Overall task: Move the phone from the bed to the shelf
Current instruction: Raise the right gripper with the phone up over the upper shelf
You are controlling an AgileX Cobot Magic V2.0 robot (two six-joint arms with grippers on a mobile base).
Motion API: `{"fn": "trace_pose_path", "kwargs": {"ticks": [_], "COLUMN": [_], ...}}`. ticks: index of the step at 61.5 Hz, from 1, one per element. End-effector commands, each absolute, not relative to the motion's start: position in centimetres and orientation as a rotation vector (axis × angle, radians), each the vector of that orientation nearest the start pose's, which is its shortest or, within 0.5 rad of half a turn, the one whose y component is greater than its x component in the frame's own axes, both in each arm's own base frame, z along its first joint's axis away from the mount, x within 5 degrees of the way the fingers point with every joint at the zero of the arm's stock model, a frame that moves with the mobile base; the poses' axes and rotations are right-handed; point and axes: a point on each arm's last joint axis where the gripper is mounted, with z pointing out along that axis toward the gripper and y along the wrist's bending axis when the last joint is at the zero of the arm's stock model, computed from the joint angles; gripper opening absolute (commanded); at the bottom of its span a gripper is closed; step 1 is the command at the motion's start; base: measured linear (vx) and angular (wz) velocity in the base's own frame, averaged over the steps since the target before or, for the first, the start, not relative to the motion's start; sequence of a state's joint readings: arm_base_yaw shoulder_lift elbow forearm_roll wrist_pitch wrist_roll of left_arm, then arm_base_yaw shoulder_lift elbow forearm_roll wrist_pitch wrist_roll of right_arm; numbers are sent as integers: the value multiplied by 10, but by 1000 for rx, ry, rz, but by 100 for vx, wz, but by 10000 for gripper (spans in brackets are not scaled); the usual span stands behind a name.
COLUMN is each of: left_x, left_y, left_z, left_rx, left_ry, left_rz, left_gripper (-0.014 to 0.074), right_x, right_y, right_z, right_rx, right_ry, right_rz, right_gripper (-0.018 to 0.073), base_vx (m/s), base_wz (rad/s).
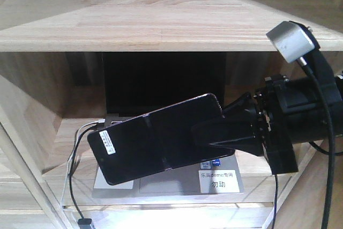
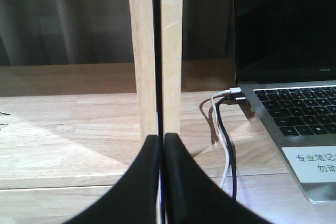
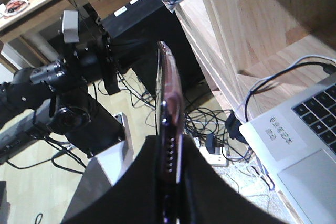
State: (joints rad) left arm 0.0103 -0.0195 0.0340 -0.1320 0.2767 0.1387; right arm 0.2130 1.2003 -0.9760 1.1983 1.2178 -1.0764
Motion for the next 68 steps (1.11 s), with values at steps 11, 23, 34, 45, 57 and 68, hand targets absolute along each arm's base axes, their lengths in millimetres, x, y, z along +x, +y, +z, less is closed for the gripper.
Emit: {"fn": "trace_pose_path", "kwargs": {"ticks": [11, 23, 34, 45, 57, 68], "left_x": [55, 55, 55, 55, 55, 55], "left_y": [-2, -2, -2, -2, -2, -2], "left_z": [184, 184, 184, 184, 184, 184], "left_rx": [14, 14, 14, 14, 14, 14], "left_ry": [1697, 1697, 1697, 1697, 1697, 1697], "left_rz": [-20, -20, -20, -20, -20, -20], "left_gripper": [1, 1, 1, 1, 1, 1], "right_x": [178, 170, 164, 167, 182, 209], "right_y": [125, 123, 121, 118, 115, 121], "right_z": [383, 414, 449, 478, 497, 508], "right_rx": [-1026, -1062, -1057, -968, -853, -830], "right_ry": [1802, 1694, 1605, 1534, 1481, 1470], "right_rz": [1308, 1247, 1189, 1086, 989, 990], "right_gripper": [-1, -1, -1, -1, -1, -1], "base_vx": [0, 0, 0, 0, 0, 0], "base_wz": [0, 0, 0, 0, 0, 0]}}
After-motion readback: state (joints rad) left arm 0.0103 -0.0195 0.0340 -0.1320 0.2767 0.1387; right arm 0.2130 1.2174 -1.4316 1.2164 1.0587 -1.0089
